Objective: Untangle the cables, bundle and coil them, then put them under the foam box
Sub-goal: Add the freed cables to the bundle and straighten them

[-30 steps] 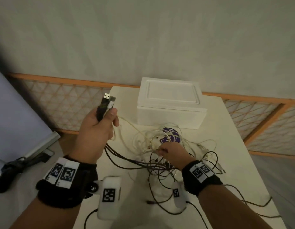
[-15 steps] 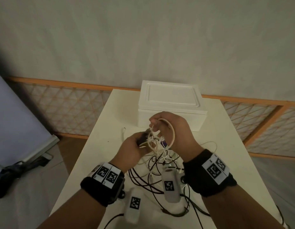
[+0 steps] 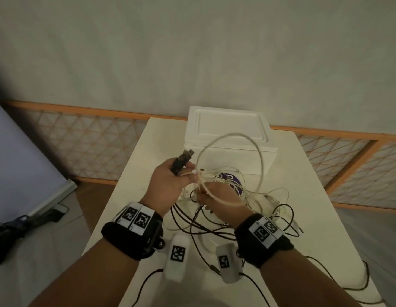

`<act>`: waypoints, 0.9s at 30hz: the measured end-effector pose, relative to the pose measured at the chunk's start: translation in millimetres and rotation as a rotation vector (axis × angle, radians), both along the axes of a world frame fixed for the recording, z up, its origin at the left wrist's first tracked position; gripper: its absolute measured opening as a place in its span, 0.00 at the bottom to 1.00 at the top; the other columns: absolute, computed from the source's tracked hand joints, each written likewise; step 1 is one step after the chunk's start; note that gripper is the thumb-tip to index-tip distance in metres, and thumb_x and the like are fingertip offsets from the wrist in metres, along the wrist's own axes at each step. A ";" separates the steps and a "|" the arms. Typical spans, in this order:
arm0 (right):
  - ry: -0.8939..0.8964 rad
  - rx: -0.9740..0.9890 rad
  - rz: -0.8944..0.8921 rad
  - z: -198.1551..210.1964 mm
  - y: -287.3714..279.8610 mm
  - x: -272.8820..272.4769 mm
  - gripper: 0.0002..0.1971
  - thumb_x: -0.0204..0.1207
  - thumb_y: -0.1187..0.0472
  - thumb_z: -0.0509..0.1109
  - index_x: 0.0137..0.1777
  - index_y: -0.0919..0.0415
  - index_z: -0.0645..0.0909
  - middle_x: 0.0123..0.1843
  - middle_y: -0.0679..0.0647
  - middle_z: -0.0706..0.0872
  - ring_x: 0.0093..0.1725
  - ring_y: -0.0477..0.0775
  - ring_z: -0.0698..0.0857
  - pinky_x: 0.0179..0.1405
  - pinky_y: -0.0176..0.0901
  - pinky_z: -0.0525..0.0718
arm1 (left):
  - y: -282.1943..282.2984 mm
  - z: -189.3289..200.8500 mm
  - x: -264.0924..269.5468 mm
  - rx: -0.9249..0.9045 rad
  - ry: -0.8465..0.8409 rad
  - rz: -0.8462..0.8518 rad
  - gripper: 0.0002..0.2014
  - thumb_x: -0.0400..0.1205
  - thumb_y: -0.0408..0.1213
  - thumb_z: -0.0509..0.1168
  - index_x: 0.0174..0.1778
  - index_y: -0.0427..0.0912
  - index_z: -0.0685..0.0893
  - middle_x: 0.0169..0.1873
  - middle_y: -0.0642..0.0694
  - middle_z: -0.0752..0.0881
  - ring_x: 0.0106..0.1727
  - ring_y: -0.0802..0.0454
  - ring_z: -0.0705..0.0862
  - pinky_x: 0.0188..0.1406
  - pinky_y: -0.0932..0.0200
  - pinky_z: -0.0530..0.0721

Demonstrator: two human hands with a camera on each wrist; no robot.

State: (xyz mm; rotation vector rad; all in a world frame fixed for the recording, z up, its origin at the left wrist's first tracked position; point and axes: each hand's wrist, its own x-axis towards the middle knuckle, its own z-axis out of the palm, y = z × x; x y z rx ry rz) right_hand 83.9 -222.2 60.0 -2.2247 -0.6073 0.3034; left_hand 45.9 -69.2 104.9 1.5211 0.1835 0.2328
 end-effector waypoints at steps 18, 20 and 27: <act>-0.078 0.390 -0.147 87.5 5.1 -10.9 0.07 0.78 0.63 0.69 0.41 0.53 0.86 0.29 0.47 0.85 0.27 0.43 0.83 0.32 0.38 0.83 | -21.5 2.4 -12.3 -0.029 0.033 -0.149 0.03 0.78 0.30 0.70 0.47 0.38 0.85 0.23 0.57 0.82 0.20 0.66 0.75 0.22 0.72 0.71; -0.092 0.411 -0.185 90.3 3.6 -8.4 0.07 0.78 0.63 0.70 0.40 0.53 0.86 0.28 0.48 0.84 0.27 0.43 0.83 0.32 0.43 0.85 | -22.8 6.0 -10.9 0.032 -0.036 -0.112 0.04 0.77 0.28 0.72 0.44 0.40 0.84 0.23 0.57 0.84 0.23 0.67 0.78 0.24 0.74 0.73; -0.214 0.318 -0.077 91.0 11.7 -18.5 0.07 0.77 0.67 0.69 0.42 0.60 0.87 0.34 0.42 0.85 0.35 0.38 0.83 0.39 0.31 0.81 | -19.9 -19.4 6.4 0.339 0.001 -0.041 0.03 0.80 0.32 0.67 0.48 0.40 0.81 0.38 0.47 0.86 0.40 0.53 0.86 0.40 0.67 0.82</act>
